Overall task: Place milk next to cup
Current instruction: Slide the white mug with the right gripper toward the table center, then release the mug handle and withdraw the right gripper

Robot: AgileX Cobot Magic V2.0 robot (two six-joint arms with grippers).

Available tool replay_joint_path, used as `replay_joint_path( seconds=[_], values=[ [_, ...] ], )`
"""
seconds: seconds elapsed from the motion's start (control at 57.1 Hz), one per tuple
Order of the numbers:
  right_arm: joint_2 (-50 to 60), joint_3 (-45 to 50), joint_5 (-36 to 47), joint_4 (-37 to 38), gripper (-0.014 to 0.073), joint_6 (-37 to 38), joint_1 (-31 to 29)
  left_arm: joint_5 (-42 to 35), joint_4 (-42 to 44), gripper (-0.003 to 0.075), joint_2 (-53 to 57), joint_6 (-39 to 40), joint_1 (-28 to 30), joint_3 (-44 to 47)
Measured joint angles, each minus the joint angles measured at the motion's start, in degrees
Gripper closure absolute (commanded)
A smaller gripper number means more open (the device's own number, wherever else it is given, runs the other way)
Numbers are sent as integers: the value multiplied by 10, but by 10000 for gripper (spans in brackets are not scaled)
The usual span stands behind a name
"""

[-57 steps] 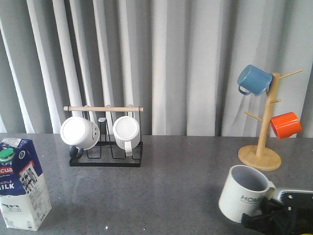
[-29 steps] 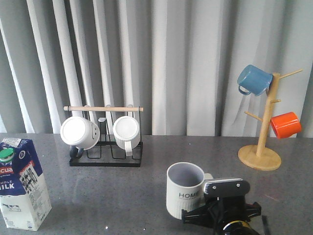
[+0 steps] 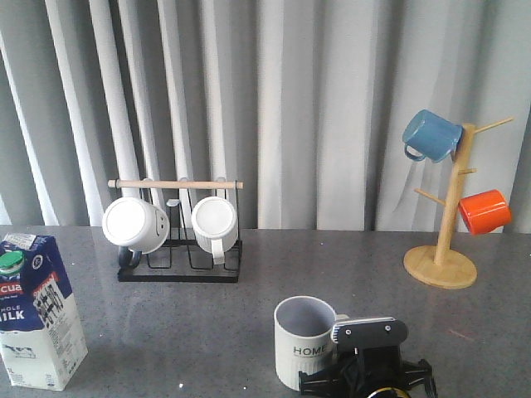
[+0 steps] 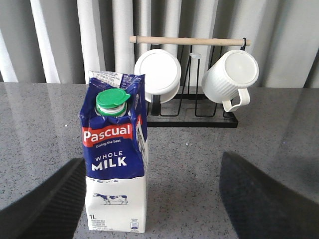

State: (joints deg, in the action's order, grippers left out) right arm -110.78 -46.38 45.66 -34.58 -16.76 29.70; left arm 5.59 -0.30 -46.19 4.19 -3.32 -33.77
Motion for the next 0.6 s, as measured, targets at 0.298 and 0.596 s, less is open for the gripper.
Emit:
replay_joint_path(
  seconds=[0.298,0.596],
  values=[
    [25,58,19,20,285,2,0,0,0,197,0,0,0,0],
    [138,113,15,70,259,2,0,0,0,197,0,0,0,0]
  ],
)
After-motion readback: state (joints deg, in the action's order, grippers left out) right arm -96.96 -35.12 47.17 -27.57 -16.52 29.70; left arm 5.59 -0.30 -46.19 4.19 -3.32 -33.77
